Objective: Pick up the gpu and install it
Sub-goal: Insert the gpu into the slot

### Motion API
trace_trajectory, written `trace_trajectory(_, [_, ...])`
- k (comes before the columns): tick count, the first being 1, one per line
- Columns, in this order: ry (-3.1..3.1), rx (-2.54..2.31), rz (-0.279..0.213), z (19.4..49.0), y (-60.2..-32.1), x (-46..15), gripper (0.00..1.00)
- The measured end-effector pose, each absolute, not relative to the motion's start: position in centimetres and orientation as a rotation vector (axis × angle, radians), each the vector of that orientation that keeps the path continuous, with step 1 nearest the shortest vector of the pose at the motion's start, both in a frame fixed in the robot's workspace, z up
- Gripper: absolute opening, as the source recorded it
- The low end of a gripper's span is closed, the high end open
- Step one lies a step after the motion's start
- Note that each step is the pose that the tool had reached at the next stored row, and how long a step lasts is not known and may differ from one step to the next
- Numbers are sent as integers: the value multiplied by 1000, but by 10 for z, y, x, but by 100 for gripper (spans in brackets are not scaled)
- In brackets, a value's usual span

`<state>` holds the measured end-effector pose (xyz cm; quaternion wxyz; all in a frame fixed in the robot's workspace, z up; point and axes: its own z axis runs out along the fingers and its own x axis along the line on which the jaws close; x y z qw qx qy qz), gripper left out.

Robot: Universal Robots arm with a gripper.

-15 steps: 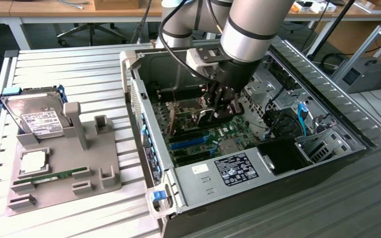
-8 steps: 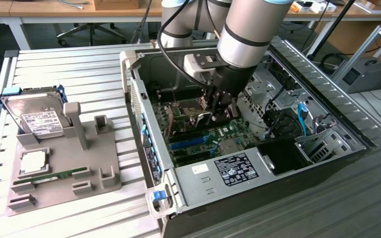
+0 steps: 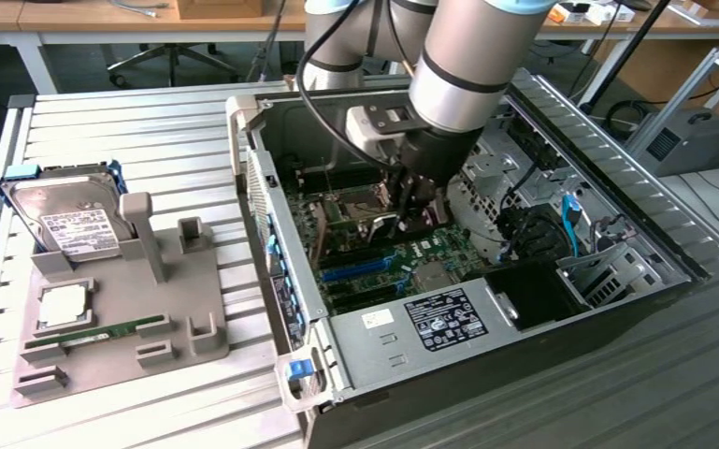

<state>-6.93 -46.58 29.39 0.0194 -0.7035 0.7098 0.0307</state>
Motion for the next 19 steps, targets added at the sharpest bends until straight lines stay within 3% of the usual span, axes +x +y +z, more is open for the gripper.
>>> trace_trajectory(19, [2202, -2184, 95, 278, -470, -72, 27])
